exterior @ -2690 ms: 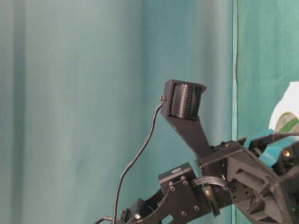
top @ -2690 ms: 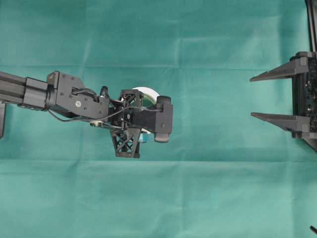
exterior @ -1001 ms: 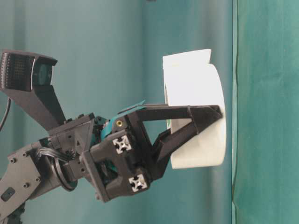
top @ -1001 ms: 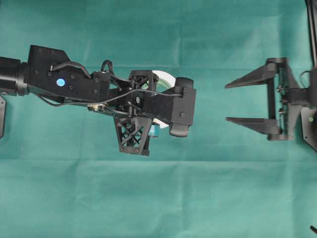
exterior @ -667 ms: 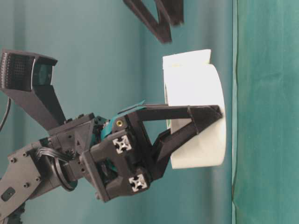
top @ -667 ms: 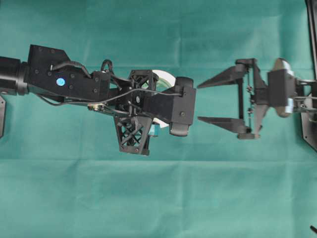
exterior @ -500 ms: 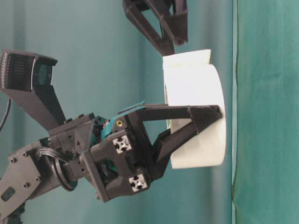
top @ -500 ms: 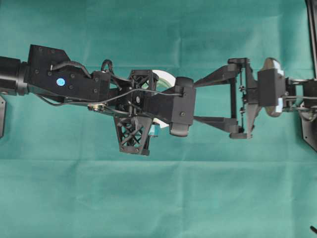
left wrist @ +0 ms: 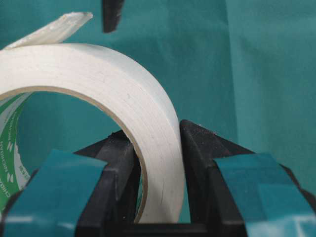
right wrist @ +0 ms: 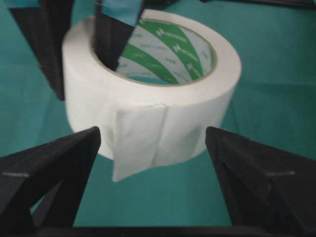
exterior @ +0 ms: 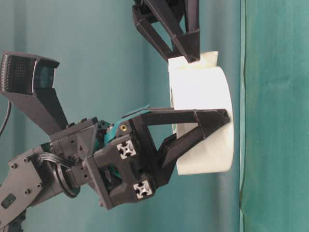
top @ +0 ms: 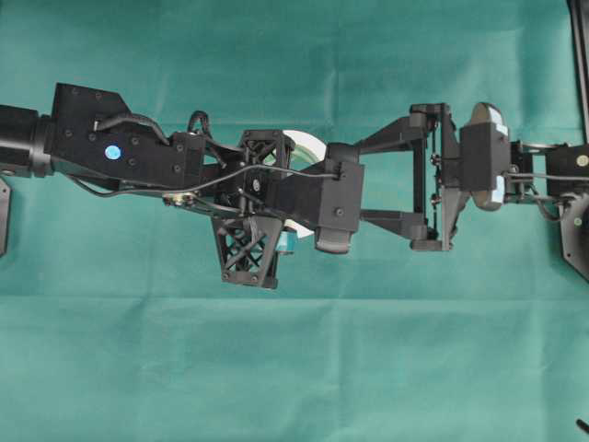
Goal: Peel off the duct tape with your right arm.
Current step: 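Reach the right gripper toward the tape's free end tab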
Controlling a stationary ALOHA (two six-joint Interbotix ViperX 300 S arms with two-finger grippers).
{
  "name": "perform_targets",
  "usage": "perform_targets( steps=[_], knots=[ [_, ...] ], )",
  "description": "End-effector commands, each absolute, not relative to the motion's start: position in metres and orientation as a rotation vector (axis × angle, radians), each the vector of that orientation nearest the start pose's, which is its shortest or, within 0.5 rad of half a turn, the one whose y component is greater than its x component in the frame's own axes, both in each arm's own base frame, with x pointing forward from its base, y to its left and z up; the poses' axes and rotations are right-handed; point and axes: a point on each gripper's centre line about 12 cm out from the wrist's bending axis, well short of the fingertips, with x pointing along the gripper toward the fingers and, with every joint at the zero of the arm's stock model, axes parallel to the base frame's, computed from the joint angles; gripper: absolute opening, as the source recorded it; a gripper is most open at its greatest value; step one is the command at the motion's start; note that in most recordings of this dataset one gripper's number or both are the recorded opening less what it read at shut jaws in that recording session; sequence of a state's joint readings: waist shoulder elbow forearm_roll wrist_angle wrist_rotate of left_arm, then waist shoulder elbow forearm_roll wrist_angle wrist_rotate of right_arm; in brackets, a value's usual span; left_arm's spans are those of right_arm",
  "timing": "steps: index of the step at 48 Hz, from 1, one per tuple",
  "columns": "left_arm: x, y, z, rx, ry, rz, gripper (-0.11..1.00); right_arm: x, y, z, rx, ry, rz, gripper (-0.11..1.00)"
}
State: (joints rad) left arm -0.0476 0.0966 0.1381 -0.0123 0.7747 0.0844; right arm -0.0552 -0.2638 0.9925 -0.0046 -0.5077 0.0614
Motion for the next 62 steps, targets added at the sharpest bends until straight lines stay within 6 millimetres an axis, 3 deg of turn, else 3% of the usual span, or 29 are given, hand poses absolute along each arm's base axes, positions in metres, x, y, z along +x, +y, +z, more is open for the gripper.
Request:
perform_targets(
  steps=[1,11,20,62],
  knots=[
    [0.442,-0.022,0.274,0.091,0.946,-0.087,0.21,0.324,-0.019,0.216,0.063,0.184,-0.062,0.81],
    [0.441,-0.025,0.274,0.095,0.945,-0.094,0.21,0.322,-0.022,0.214,0.066,0.191,-0.074,0.78],
    [0.441,-0.028,0.274,0.098,0.947,-0.1,0.21,0.321,-0.025,0.212,0.071,0.194,-0.083,0.68],
    [0.433,-0.039,0.271,0.109,0.956,-0.123,0.21,0.32,-0.03,0.208,0.083,0.206,-0.102,0.68]
  ],
)
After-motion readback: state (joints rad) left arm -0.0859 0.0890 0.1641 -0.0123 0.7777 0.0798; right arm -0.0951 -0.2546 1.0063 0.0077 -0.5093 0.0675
